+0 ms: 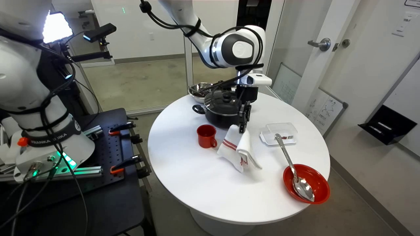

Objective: Use the towel to wipe the table

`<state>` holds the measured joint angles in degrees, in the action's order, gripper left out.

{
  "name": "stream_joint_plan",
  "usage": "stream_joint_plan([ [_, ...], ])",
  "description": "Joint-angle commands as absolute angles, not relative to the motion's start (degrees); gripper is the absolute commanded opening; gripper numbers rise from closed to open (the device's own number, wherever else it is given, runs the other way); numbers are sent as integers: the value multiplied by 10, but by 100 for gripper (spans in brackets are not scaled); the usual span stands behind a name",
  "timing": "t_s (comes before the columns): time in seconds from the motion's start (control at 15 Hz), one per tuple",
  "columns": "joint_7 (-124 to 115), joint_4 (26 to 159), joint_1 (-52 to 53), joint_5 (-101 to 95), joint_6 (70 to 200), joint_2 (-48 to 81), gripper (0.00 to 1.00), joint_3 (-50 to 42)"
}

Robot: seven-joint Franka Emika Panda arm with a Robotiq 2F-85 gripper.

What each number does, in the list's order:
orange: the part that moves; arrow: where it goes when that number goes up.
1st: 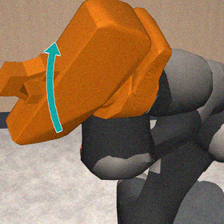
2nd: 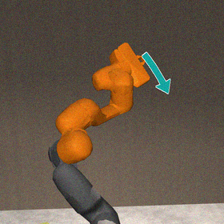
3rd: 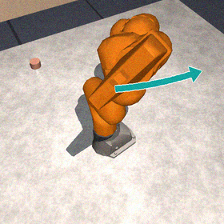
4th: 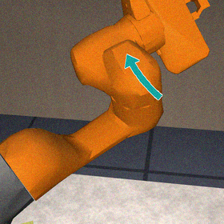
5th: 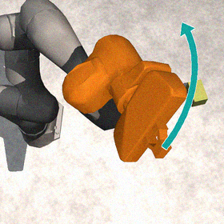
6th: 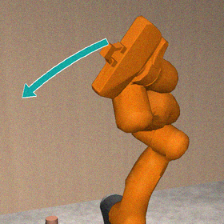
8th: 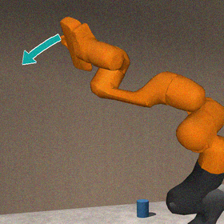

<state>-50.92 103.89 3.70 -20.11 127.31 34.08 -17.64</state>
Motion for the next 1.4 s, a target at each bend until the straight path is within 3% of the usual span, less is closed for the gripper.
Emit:
stream_joint_plan([
  [0.0,-441,1088,25,-219,1269,295,2,-161],
  [0.47,-498,1072,1,-180,1364,333,2,-174],
  [1.2,-551,1056,-5,-169,1399,399,2,-195],
  [1.27,-550,1054,-5,-168,1394,402,34,-195],
  [1.33,-550,1051,-4,-167,1391,405,35,-196],
])
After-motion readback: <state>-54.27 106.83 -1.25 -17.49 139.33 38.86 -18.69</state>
